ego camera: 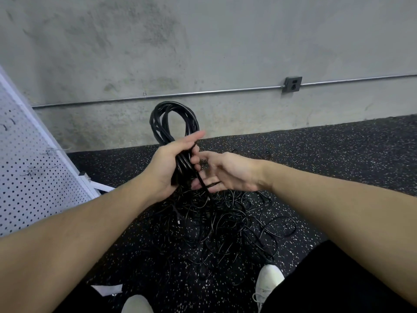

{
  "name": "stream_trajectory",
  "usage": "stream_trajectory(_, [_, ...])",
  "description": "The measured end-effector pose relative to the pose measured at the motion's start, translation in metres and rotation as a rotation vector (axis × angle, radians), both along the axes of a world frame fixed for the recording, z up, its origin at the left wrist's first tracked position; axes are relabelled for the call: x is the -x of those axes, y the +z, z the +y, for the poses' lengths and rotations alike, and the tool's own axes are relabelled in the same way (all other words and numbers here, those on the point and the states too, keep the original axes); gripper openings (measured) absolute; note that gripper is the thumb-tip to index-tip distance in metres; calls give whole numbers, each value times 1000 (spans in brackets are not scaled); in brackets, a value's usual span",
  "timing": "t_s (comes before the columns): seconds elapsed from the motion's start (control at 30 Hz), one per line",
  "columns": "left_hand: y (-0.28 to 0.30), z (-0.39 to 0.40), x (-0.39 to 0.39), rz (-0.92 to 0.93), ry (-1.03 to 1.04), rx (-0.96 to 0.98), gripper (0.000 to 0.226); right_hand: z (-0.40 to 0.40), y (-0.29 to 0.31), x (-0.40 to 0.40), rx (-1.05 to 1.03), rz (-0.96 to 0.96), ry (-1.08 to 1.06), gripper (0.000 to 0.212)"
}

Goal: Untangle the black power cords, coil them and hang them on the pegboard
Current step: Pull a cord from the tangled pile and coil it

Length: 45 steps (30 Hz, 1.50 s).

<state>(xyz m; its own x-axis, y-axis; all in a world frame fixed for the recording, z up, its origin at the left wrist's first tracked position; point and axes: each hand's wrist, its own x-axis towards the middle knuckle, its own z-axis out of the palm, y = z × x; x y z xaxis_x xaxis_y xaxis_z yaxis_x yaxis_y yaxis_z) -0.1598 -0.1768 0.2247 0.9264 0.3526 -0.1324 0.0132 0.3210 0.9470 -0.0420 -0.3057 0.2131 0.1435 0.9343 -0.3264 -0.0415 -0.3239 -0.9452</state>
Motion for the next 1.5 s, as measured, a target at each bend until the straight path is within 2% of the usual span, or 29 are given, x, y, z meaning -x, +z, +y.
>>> stream_trajectory(0.03, [3, -1, -1, -8, 5, 18, 29, 2, 0, 3, -23, -9, -16, 39])
stream_trajectory(0.13, [7, -6, -2, -34, 49, 39, 43, 6, -1, 10, -34, -53, -49, 31])
stream_trajectory(0.17, [7, -5, -2, -53, 84, 50, 41, 3, -2, 9, -2, -123, -26, 30])
stream_trajectory(0.27, [8, 8, -2, -77, 220, 31, 29, -13, -5, -2, 213, -506, 182, 30])
stream_trajectory(0.37, [2, 24, 2, -26, 301, -48, 28, -23, -7, -10, 273, -619, 186, 36])
stream_trajectory(0.5, [-5, 35, 3, 19, 324, -118, 28, -27, 0, -20, 167, -561, 62, 32])
stream_trajectory(0.57, [-5, 36, 2, -7, 322, -90, 32, -30, 1, -24, 104, -497, -11, 28])
stream_trajectory(0.67, [-3, 32, 1, -18, 302, -58, 38, -31, 3, -26, 81, -593, -145, 31])
stream_trajectory(0.73, [-2, 27, 1, 39, 317, -149, 40, -31, 3, -25, 104, -666, -183, 39])
stream_trajectory(0.83, [-4, 26, 0, 134, 337, -341, 42, -31, 9, -25, 134, -675, -243, 50])
stream_trajectory(0.9, [-8, 27, 0, 174, 355, -412, 41, -33, 15, -26, 66, -566, -228, 50])
stream_trajectory(0.97, [-10, 28, 1, 197, 382, -442, 39, -35, 18, -28, -43, -398, -185, 39])
stream_trajectory(1.03, [-12, 31, 2, 231, 380, -419, 36, -35, 18, -27, -132, -323, -177, 28])
stream_trajectory(1.17, [-16, 38, 0, 296, 303, -353, 37, -32, 24, -18, -218, -423, -304, 25])
stream_trajectory(1.27, [-24, 42, -6, 378, 225, -433, 55, -28, 29, -11, -175, -608, -333, 28])
stream_trajectory(1.33, [-23, 37, -7, 445, 152, -481, 55, -26, 31, -11, -145, -660, -389, 30])
stream_trajectory(1.43, [-17, 23, -7, 526, 82, -593, 34, -25, 34, -12, -148, -502, -470, 36])
stream_trajectory(1.5, [-18, 21, -7, 541, 56, -638, 38, -25, 37, -12, -175, -322, -402, 33])
